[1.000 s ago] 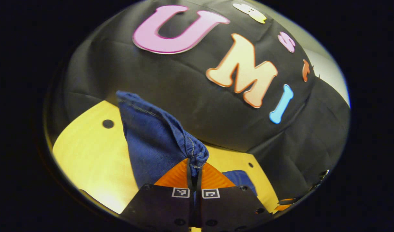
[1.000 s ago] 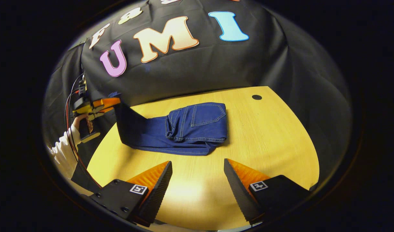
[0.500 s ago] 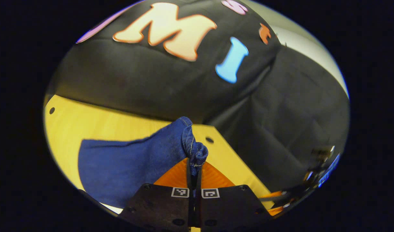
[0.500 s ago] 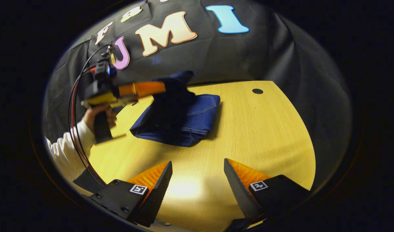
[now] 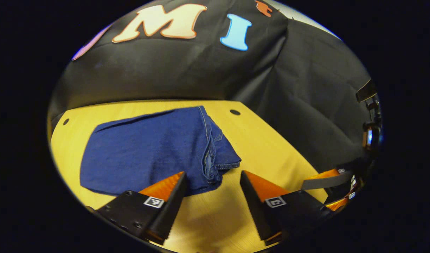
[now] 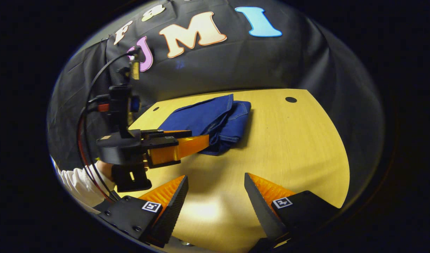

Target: Grasp the waist and the cuffs of the jeans and fold them to make the two legs overlap; first hold the waist and fold one-third of the jeans toward the cuffs, then hold the cuffs and fold the remaining one-third in the same direction to finish folding.

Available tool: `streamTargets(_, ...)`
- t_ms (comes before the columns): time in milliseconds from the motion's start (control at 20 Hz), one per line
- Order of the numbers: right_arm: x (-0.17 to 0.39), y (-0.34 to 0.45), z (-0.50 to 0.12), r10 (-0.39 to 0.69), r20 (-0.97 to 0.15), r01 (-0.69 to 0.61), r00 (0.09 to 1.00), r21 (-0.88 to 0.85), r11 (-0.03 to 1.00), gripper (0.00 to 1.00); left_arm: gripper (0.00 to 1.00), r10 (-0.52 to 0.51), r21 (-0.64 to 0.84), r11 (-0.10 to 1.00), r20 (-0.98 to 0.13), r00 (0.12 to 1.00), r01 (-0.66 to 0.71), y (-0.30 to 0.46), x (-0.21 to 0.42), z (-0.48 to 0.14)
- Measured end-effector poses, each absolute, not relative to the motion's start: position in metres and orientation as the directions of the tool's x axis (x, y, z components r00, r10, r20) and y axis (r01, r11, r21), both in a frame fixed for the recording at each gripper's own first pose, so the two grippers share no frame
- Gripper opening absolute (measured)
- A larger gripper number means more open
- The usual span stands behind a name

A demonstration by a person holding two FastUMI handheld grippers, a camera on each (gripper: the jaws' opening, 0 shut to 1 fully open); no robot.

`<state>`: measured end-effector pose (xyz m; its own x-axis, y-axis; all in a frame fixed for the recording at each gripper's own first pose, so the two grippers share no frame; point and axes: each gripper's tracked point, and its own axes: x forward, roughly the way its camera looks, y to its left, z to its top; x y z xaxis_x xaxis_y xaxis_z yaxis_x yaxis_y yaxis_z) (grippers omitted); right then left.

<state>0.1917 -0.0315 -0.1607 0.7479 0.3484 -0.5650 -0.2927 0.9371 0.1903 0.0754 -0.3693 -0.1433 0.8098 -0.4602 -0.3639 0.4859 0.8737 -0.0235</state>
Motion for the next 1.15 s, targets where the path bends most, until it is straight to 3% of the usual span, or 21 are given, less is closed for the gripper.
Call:
streamTargets(50,0.19,-0.022,-0.158,0.357,-0.556,-0.299,0.75,0.197,0.934,0.99,0.94,-0.441,-0.025,0.887,-0.345,0.829,0.462,-0.352,0.062,-0.131)
streamTargets(200,0.186,0.011,-0.152,0.368,-0.535,-0.302,0.76,0.21,0.93,0.94,0.94,-0.355,-0.014,0.93,-0.301,0.885,0.368,-0.288,0.034,-0.106)
streamTargets(250,0.185,0.02,-0.15,0.362,-0.531,-0.296,0.766,0.208,0.932,0.98,0.98,-0.342,-0.015,0.936,-0.287,0.895,0.352,-0.27,0.029,-0.099)
streamTargets(500,0.186,0.062,-0.133,0.322,-0.481,-0.24,0.816,0.225,0.944,0.99,0.94,-0.285,-0.017,0.956,-0.287,0.914,0.293,-0.171,0.014,-0.098)
streamTargets(1150,0.188,0.088,-0.115,0.146,-0.434,-0.07,0.889,0.186,0.98,0.98,0.94,-0.317,-0.005,0.943,-0.329,0.89,0.334,-0.09,0.026,-0.095)
